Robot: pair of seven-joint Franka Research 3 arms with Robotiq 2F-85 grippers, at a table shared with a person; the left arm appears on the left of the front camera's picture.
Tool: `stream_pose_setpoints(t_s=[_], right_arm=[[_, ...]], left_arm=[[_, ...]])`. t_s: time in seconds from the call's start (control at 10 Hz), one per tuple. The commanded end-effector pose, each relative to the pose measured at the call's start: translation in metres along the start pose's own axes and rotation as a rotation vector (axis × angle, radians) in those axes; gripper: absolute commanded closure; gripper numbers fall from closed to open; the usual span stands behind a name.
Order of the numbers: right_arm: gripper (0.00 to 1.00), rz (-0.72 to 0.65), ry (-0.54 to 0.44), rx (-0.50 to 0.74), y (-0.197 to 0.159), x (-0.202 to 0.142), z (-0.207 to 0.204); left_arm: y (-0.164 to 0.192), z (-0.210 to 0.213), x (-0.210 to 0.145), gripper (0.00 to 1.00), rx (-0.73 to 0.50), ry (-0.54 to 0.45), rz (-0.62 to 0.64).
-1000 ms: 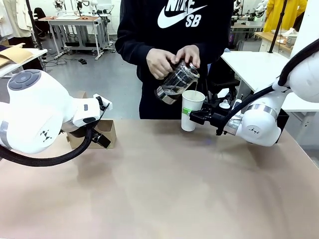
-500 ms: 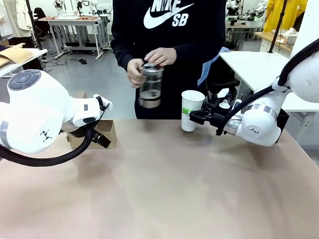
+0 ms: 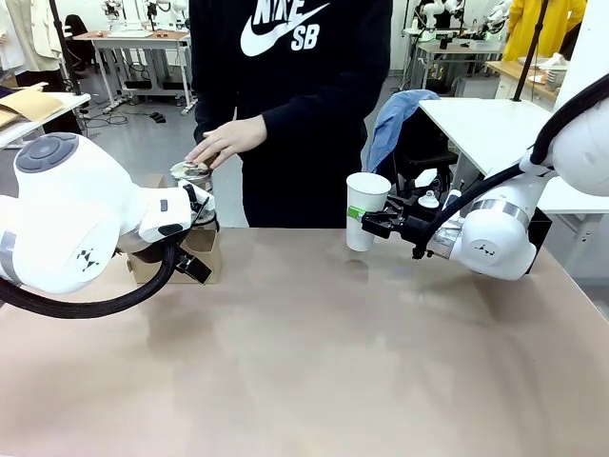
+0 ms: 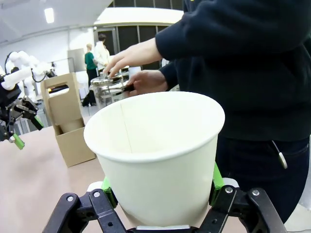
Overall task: Pour a drink into a cup and package it in a carrier.
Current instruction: When a person places the Paper Cup Lid on the 600 ml Paper Cup , lift the 600 ml Paper Cup.
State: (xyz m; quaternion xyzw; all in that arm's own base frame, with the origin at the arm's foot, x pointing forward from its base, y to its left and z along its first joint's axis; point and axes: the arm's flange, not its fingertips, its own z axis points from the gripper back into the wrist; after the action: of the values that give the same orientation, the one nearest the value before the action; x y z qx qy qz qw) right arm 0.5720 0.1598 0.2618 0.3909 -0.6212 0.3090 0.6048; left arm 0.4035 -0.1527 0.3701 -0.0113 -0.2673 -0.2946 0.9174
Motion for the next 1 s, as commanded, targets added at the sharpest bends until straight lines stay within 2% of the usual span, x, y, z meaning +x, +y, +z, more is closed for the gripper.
stream_pose_setpoints(t_s=[0.0,0.9], right_arm=[[0.19,-0.002,-0.009,-0.006,0.0010,0.0027,-0.0020],[0.19,-0.002,-0.009,-0.006,0.0010,0.0027,-0.0020]], left_arm=[[0.0004,0.0003,-0.0002,0.00,-0.002,-0.001,0.002],[0.0004,0.0003,-0.0002,0.00,-0.002,-0.001,0.002]])
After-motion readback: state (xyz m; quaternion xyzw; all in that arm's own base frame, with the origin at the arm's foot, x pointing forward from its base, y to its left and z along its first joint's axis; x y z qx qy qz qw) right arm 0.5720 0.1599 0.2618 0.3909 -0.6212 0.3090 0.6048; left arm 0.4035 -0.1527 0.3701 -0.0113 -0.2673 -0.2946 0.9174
